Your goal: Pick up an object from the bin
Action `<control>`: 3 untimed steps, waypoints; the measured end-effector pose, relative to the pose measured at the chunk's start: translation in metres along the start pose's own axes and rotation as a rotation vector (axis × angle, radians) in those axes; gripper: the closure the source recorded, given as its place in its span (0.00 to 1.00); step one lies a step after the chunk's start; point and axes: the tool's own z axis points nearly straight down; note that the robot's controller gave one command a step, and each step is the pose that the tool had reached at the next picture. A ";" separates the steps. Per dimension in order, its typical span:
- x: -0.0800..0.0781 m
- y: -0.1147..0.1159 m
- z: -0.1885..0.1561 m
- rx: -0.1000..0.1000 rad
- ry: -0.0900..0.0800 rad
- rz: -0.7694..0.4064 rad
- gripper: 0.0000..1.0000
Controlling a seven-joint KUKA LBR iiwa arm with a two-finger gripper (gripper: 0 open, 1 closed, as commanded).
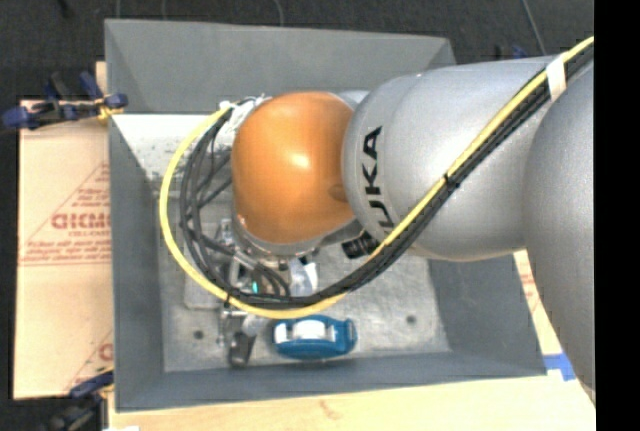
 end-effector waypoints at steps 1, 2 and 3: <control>-0.002 -0.001 -0.004 -0.002 -0.008 0.004 0.00; -0.050 -0.043 0.069 -0.001 -0.014 -0.051 0.00; -0.081 -0.042 0.124 -0.003 0.005 -0.245 0.00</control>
Offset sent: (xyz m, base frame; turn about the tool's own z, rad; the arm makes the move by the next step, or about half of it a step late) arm 0.0870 -0.0797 -0.1384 -0.0930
